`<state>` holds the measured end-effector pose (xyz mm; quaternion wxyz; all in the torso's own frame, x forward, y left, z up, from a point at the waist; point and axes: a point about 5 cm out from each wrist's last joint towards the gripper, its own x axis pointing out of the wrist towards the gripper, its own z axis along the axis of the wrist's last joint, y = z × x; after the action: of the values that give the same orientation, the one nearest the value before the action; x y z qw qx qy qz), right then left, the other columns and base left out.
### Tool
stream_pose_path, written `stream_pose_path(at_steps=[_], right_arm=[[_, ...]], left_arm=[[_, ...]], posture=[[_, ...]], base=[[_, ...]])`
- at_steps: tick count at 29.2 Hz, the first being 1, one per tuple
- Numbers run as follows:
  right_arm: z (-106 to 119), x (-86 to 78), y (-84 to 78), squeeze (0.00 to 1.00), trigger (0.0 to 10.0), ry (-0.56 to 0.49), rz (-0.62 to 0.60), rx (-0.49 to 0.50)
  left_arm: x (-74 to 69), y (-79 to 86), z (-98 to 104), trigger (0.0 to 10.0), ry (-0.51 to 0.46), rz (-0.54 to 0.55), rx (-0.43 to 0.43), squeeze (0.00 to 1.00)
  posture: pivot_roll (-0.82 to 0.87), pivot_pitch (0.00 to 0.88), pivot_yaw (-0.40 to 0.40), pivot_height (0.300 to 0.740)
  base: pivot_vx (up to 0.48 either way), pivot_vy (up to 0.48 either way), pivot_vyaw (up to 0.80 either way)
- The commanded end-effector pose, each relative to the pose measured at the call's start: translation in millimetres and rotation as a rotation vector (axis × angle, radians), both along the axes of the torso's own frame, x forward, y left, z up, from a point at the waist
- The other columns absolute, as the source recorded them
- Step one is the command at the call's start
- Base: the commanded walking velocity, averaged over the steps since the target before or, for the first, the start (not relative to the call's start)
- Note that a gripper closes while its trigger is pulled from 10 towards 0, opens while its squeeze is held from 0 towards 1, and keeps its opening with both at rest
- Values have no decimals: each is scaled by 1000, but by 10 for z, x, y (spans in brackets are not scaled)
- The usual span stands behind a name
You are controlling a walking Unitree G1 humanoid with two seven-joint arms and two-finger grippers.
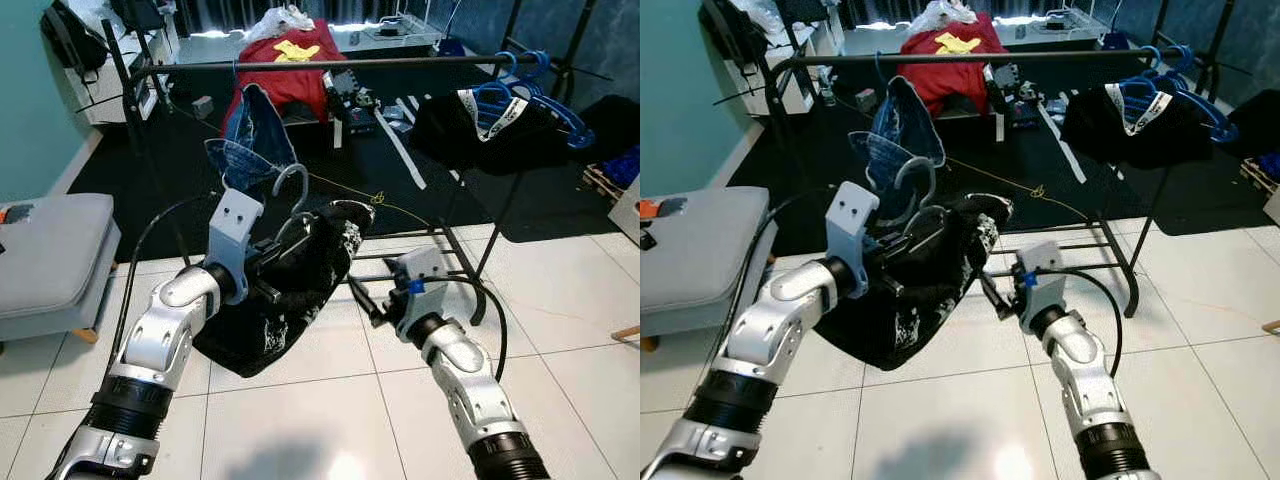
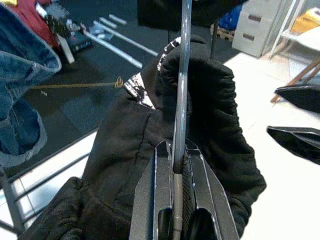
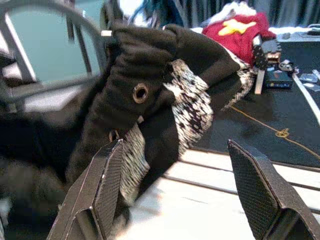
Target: Hang hanger
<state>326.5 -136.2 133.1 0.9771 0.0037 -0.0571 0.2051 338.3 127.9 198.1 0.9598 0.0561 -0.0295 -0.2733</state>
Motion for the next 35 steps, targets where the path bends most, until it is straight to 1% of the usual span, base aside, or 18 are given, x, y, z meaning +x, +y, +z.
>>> stream_pose_path(at_steps=[1,3,4,5,7,8,9,12,13,15,20,24,25,26,27,31,35], right_arm=[[75,25,61,0,10000,-39,11,43],[173,53,153,275,10000,-81,30,72],[173,53,153,275,10000,-81,30,72],[180,70,169,537,10000,-81,36,70],[181,81,178,537,10000,-79,40,65],[186,115,185,502,10000,-75,34,49],[201,150,195,0,10000,-74,35,33],[220,189,208,0,10000,-74,34,13],[231,239,206,0,10000,-55,17,11],[231,239,206,0,10000,-55,17,11],[249,329,197,0,10000,-25,13,19],[256,347,205,0,10000,-18,20,16],[262,361,211,0,8275,-12,25,16],[262,361,211,0,8275,-12,25,16],[255,374,205,0,0,2,22,20],[196,390,163,0,0,46,10,14],[163,389,123,0,0,58,8,6]], left_arm=[[-37,-16,69,0,-25,-13,-44,0],[-49,-37,76,0,-27,-20,-50,0],[-49,-37,76,0,-27,-20,-50,0],[-51,-41,77,0,-27,-23,-51,0],[-53,-44,78,0,-27,-24,-52,0],[-60,-58,83,0,-27,-35,-56,0],[-74,-80,87,0,-27,-53,-60,0],[-96,-109,92,0,-28,-79,-66,0],[-124,-140,84,0,-22,-104,-64,0],[-124,-140,84,0,-22,-104,-64,0],[-168,-188,92,0,-18,-133,-70,0],[-176,-197,88,0,-16,-139,-67,0],[-181,-203,84,0,-15,-143,-65,0],[-181,-203,84,0,-15,-143,-65,0],[-180,-204,84,0,-16,-145,-61,0],[-175,-195,95,0,-17,-148,-53,0],[-174,-183,88,0,-15,-154,-30,0]], posture=[[49,75,60,740],[48,73,58,740],[48,73,58,740],[49,75,58,740],[49,75,58,740],[54,80,58,740],[54,80,58,740],[54,81,57,740],[56,84,54,740],[56,84,54,740],[59,91,49,740],[60,91,48,740],[61,91,48,740],[61,91,48,740],[62,92,47,740],[62,94,49,740],[61,96,51,740]], base=[[0,0,0],[0,0,0],[0,0,0],[0,0,0],[0,0,0],[0,0,0],[0,0,0],[0,0,0],[0,0,0],[0,0,0],[0,0,0],[0,0,0],[0,0,0],[0,0,0],[0,0,0],[0,0,0],[0,0,0]])
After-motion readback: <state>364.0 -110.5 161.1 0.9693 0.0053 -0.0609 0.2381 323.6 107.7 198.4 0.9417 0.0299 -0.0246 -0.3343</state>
